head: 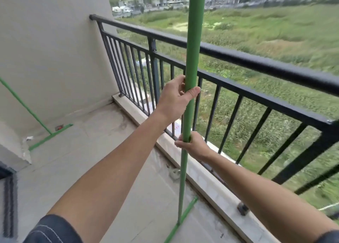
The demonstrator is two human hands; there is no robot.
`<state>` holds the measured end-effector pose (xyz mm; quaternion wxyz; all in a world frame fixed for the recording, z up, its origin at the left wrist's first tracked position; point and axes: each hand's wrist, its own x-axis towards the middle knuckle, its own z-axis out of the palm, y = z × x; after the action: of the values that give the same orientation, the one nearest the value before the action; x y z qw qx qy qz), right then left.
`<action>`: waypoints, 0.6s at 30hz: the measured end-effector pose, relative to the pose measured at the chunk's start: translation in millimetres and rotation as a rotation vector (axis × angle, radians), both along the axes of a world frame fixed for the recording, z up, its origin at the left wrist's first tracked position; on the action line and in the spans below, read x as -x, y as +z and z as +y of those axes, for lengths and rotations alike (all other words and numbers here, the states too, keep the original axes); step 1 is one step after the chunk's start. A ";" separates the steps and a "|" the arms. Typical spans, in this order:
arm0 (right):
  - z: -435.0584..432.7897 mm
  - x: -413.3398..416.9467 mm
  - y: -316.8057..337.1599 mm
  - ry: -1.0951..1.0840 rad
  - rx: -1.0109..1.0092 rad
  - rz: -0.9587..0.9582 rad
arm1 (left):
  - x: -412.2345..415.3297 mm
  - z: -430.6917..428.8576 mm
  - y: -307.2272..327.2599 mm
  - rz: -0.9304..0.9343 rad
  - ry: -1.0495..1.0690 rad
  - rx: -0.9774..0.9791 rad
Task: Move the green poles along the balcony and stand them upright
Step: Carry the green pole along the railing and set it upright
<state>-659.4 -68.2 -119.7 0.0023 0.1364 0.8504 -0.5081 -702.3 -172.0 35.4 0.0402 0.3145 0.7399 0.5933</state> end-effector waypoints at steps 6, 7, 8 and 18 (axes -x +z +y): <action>23.8 38.7 9.2 0.042 -0.011 0.009 | 34.0 25.3 2.5 0.008 0.050 0.010; 24.7 44.7 8.9 0.047 -0.016 0.012 | 38.2 26.2 2.5 0.009 0.055 0.017; 25.0 50.2 7.5 0.054 -0.024 0.017 | 42.2 26.2 2.1 0.004 0.064 0.018; 13.1 33.2 -11.0 0.085 -0.168 0.018 | 19.7 -4.3 -14.7 -0.045 0.006 0.089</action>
<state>-692.5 -55.1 -130.6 0.0048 0.0954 0.8950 -0.4358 -722.1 -176.3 20.7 0.0690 0.2970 0.7655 0.5666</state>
